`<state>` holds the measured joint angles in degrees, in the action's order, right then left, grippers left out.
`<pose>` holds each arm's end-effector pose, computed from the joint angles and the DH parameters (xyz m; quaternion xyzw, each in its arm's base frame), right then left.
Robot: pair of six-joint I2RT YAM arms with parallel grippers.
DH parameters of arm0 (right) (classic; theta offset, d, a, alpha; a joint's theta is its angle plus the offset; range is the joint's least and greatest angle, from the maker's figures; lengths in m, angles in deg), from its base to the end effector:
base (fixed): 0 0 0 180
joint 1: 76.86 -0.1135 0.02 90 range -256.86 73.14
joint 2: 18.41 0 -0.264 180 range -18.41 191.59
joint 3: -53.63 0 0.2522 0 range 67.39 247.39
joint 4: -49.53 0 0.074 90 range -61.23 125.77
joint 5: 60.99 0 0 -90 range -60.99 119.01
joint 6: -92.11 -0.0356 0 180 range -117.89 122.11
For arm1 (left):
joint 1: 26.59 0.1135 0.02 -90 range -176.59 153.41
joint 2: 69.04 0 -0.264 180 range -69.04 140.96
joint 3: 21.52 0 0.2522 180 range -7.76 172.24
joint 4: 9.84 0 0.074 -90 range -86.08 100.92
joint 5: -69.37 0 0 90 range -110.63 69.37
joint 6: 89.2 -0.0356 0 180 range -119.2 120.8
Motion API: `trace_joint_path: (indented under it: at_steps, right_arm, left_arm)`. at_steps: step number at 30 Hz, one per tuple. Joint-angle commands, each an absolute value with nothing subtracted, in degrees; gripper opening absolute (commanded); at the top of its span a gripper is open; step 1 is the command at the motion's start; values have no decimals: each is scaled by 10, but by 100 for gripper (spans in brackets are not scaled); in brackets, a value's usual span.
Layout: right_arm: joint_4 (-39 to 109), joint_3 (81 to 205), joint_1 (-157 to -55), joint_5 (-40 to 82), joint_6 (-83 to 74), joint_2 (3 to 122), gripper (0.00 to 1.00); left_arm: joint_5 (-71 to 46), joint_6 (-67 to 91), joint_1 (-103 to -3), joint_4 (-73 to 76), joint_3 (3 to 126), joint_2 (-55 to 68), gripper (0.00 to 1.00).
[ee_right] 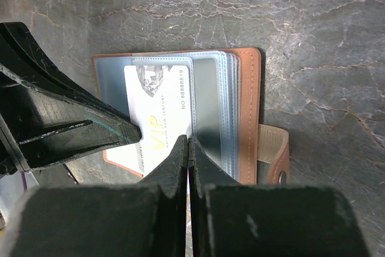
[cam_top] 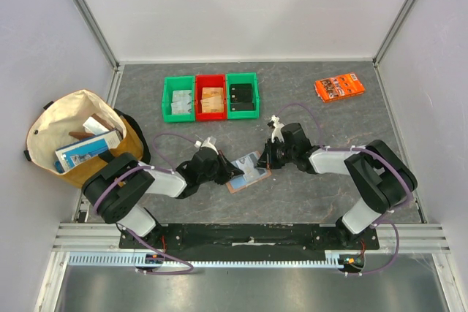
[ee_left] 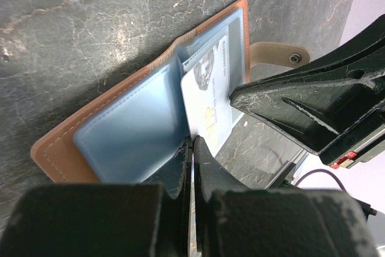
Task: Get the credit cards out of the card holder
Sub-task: Remove the credit card from the card holder.
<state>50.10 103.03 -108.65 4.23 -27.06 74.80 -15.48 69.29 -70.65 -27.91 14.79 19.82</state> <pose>0.2422 0.1677 0.1297 -0.1056 0.8943 0.3663 0.2341 0.1834 -0.1819 0.1153 -0.1666 0.8684 -0.4091 0.2253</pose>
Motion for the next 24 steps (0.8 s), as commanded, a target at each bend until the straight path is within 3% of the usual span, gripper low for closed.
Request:
trace_joint_path:
  at_steps: [1,24]
  right_arm:
    - [433,1004,-1068,109,-252,784,0]
    - [420,1024,-1061,113,-226,770,0]
  left_arm:
    - [-161,704,-695,-268,124,186,2]
    - [-154,712,-676,-304,55,145,2]
